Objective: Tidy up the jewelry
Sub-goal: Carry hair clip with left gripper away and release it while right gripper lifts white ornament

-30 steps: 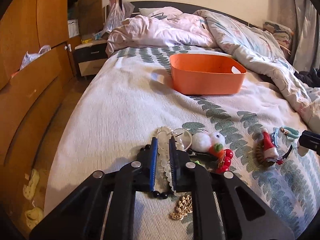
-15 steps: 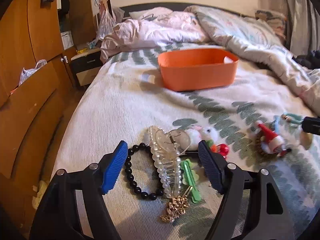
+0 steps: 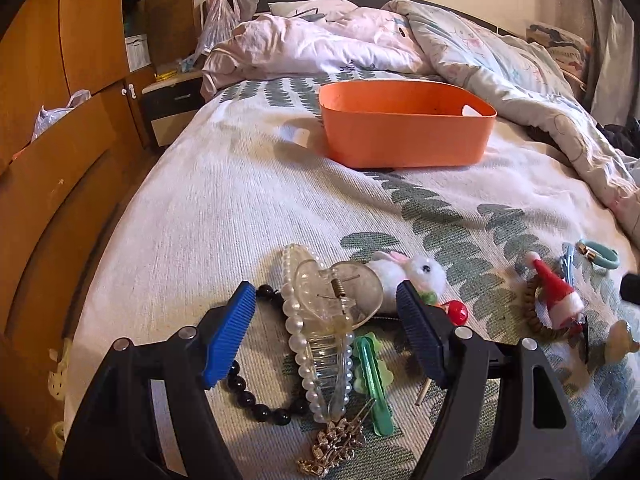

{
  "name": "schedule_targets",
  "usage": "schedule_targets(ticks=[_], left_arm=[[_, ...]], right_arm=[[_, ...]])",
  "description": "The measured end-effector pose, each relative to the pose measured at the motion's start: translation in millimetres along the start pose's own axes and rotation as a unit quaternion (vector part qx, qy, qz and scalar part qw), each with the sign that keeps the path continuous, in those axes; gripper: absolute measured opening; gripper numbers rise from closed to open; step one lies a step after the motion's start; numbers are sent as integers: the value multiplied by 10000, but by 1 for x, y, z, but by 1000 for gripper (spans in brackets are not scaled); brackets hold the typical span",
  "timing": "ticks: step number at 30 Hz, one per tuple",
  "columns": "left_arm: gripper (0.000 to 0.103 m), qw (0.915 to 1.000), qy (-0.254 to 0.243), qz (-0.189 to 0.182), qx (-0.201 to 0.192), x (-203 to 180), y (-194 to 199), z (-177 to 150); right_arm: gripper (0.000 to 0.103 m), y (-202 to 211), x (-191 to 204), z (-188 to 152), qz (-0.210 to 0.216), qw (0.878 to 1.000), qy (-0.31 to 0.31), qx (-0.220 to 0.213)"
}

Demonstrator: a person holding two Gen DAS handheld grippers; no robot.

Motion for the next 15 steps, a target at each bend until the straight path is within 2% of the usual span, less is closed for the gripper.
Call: schedule_targets(ticks=[1, 2, 4, 5, 7, 12, 15], left_arm=[[72, 10000, 5, -6, 3, 0, 0, 0], [72, 10000, 11, -3, 0, 0, 0, 0], [72, 10000, 10, -4, 27, 1, -1, 1], [72, 10000, 17, 3, 19, 1, -1, 1], [72, 10000, 13, 24, 23, 0, -1, 2], [72, 9999, 44, 102, 62, 1, -3, 1], [72, 9998, 77, 140, 78, 1, -5, 1]], right_arm=[[29, -1, 2, -5, -111, 9998, 133, 43], [50, -1, 5, -10, -138, 9994, 297, 82], [77, 3, 8, -20, -234, 9988, 422, 57], [82, 8, 9, -23, -268, 9985, 466, -51], [88, 18, 12, -28, -428, 9970, 597, -230], [87, 21, 15, -26, -433, 9976, 513, -185], [71, 9, 17, -29, -445, 9978, 484, 54]])
Point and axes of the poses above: each gripper's, at about its wrist camera, not at the fingertips, and y roughly against the way its jaws point, x to its left, z to its top, the point moved 5 cm from there along -y, roughly the way its jaws point, and after that the axes turned 11 degrees about -z, right-handed, at the moved point
